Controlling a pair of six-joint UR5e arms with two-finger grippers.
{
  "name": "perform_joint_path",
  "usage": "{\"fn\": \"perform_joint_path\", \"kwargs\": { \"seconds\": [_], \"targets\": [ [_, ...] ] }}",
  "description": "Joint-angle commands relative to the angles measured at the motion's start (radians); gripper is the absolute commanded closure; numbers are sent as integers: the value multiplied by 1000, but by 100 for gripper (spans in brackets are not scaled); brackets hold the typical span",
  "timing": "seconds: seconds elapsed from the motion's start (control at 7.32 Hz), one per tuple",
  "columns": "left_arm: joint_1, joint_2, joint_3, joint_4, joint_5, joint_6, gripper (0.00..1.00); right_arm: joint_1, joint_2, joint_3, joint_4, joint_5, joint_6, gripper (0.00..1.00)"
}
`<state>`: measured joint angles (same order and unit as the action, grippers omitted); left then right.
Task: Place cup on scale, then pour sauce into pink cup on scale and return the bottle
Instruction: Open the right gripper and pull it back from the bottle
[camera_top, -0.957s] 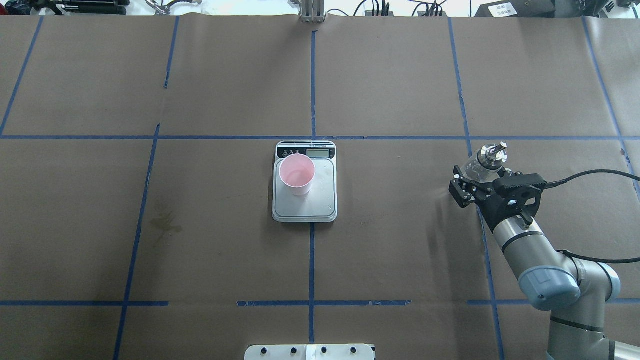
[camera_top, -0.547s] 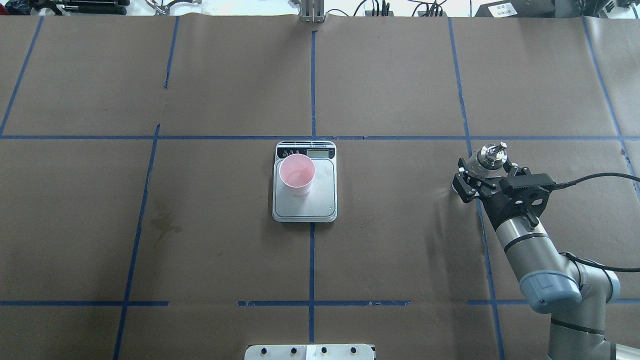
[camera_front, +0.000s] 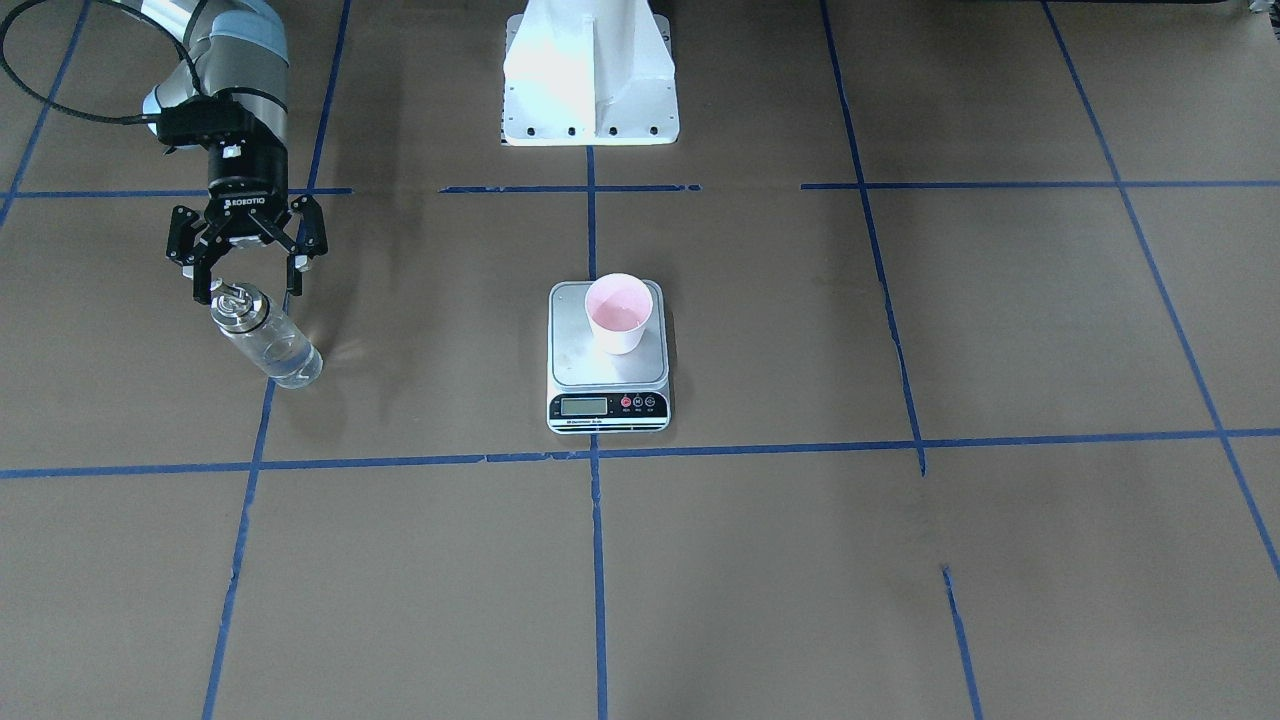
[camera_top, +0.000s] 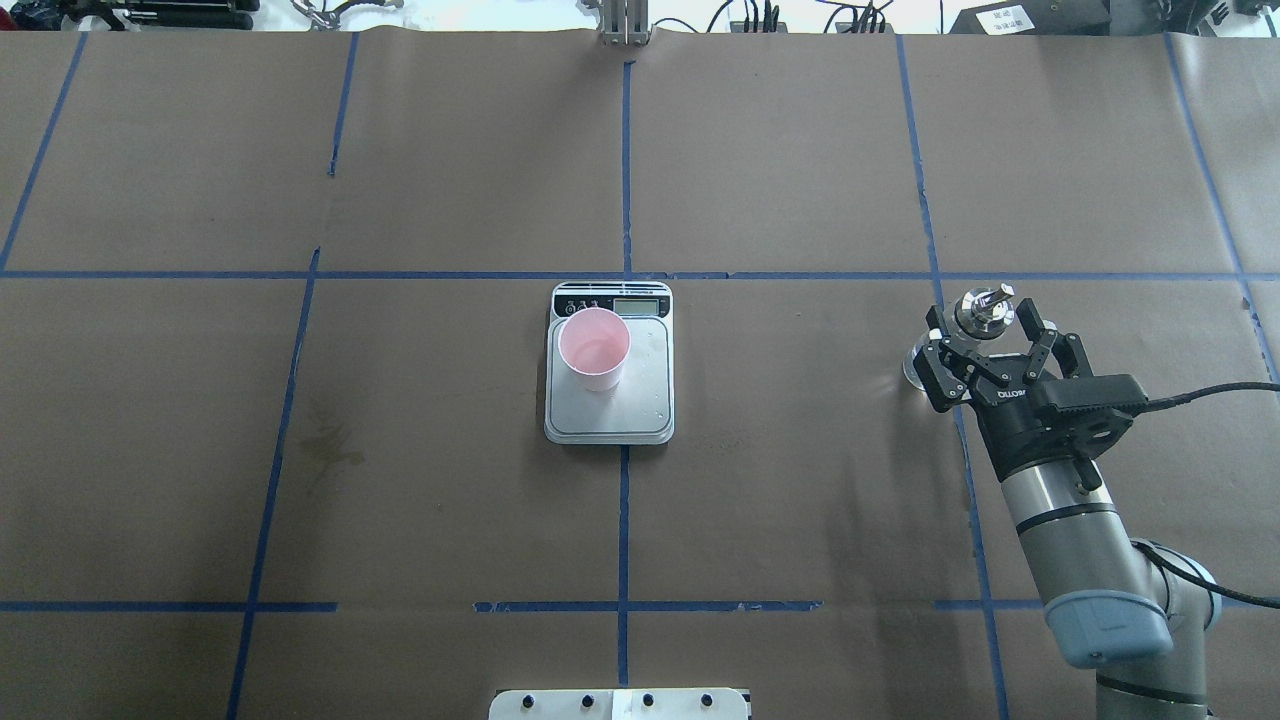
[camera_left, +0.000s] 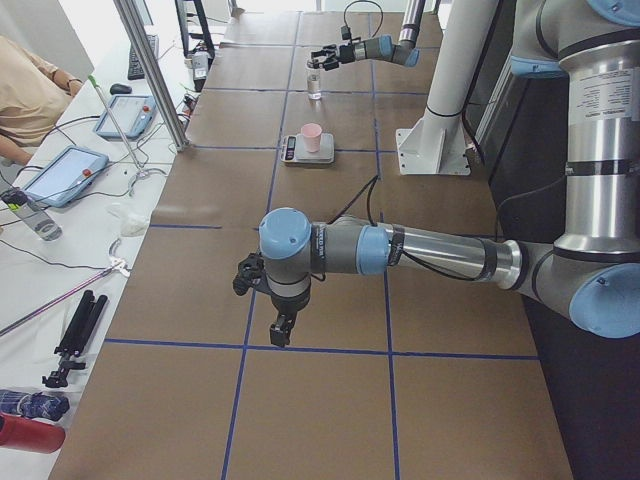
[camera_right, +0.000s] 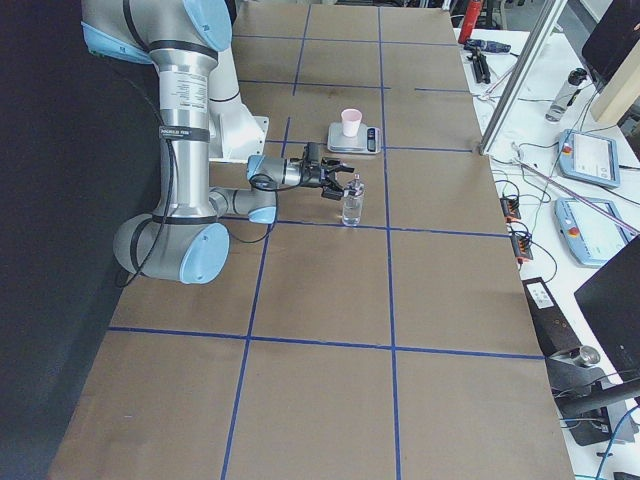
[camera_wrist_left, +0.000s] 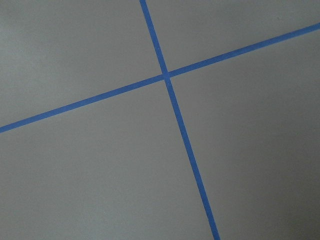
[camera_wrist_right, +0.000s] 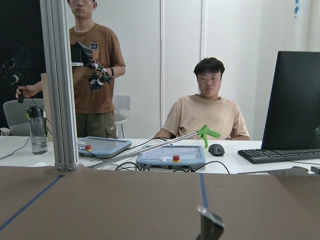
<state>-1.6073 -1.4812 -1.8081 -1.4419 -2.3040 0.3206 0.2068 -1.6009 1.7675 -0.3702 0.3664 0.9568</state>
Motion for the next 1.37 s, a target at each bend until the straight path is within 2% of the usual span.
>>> {"fn": "perform_joint_path", "kwargs": {
  "seconds": [0.0, 0.14, 0.41, 0.55, 0.82, 0.96, 1.23],
  "targets": [
    [0, -1, 1, 0, 0, 0, 0, -26, -28, 35, 7, -70, -61, 0],
    [0, -1, 1, 0, 0, 0, 0, -26, -66, 35, 69, -70, -75, 0],
    [0, -1, 1, 0, 0, 0, 0, -27, -94, 20, 282, -76, -249, 0],
    [0, 1, 1, 0, 0, 0, 0, -26, -143, 9, 350, -78, -280, 0],
    [0, 1, 3, 0, 0, 0, 0, -15, -223, 9, 369, -76, -283, 0],
    [0, 1, 3, 0, 0, 0, 0, 5, -323, 7, 369, -76, -305, 0],
    [0, 1, 3, 0, 0, 0, 0, 54, -363, -57, 367, -69, -496, 0]
  ]
}}
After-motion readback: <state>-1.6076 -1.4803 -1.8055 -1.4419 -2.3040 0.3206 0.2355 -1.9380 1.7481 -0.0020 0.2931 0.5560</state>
